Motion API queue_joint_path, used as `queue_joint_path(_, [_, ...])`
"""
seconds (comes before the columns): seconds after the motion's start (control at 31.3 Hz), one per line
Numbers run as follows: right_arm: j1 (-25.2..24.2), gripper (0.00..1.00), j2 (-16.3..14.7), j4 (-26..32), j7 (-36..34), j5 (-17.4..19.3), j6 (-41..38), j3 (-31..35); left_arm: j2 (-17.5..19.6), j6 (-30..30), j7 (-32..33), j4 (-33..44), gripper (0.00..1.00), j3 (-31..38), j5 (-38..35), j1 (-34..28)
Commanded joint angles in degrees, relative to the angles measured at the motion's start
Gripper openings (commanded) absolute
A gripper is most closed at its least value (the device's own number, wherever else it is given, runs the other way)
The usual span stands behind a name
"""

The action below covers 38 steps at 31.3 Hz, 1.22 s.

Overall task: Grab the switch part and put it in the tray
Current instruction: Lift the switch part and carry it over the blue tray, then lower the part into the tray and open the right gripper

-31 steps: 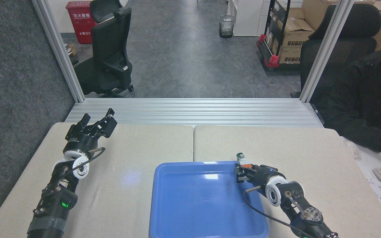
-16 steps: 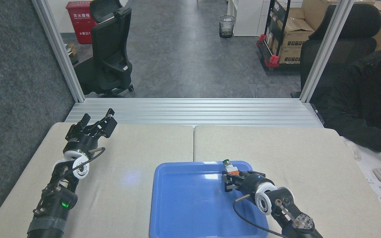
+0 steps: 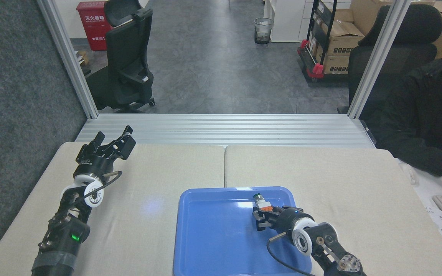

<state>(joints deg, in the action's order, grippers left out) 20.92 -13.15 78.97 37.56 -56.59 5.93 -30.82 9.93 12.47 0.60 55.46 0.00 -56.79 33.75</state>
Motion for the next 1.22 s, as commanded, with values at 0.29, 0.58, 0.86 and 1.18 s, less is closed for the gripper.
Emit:
queue_joint_path(0.29, [-0.7, 0.83, 0.8, 1.1, 0.3, 0.3, 0.0, 0.5, 0.0, 0.0, 0.0, 0.0, 1.0, -1.3, 0.0, 0.0])
queue_joint_path(0.58, [-0.7, 0.84, 0.5, 1.1, 0.3, 0.3, 0.0, 0.8, 0.0, 0.0, -0.1, 0.0, 1.0, -1.3, 0.0, 0.0])
queue_joint_path(0.86, [5.6, 0.9, -0.9, 3.2, 0.3, 0.7, -0.6, 14.7, 0.0, 0.0, -0.1, 0.0, 1.0, -1.3, -0.1, 0.0])
queue_joint_path(1.18, [7.7, 0.9, -4.9, 3.3, -0.4, 0.6, 0.0, 19.7, 0.0, 0.1, -0.2, 0.0, 1.0, -1.3, 0.0, 0.0])
